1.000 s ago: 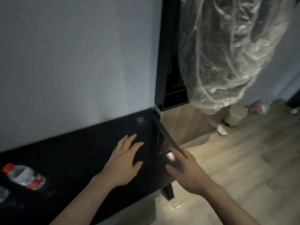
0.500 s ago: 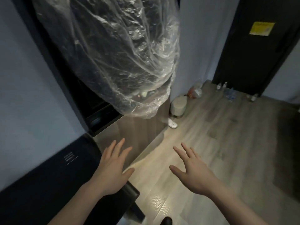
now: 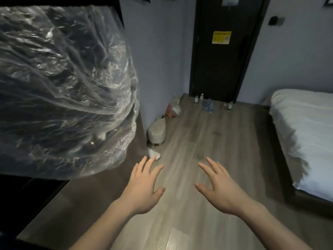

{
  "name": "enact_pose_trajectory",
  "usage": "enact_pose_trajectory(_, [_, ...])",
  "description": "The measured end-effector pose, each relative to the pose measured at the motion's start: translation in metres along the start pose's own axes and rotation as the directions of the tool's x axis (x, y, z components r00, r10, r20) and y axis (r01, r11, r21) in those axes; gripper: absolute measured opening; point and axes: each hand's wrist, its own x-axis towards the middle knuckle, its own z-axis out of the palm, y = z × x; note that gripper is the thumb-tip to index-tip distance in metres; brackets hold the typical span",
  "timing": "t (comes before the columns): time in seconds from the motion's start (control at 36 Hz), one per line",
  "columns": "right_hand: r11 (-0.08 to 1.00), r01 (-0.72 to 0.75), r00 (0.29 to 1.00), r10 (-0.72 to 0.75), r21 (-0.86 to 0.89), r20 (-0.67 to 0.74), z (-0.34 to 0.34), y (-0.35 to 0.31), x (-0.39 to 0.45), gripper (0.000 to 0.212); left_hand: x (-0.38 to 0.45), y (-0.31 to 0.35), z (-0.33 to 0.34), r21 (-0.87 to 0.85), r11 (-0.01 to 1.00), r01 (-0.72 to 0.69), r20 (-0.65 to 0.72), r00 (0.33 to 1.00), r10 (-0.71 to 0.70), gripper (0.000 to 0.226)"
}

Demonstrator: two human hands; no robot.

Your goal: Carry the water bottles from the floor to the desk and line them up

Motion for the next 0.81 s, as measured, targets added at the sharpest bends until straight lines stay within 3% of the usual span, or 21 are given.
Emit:
enact_pose_trajectory(0.22, [0.999,-0.05,0.999,0.05,-0.015,-0.019,-0.068,0.111,0.064,0.074,0.135,0.077,0.014,0.08,0.995,-0.054,0.008,0.999,0.054,0.073])
enact_pose_trajectory(0.5, [0.996,-0.016,1.0,0.015,-0.086,-0.013,-0.176,0.247,0.144,0.076,0.269,0.19,0.013,0.06,0.998,0.006,-0.035,0.999,-0.004,0.073])
enact_pose_trajectory(0.81, [0.992,0.047,0.999,-0.048,-0.116,0.0,-0.25,0.322,0.253,0.077,0.394,0.227,0.006,0.006,0.999,0.054,-0.099,0.994,-0.053,0.073])
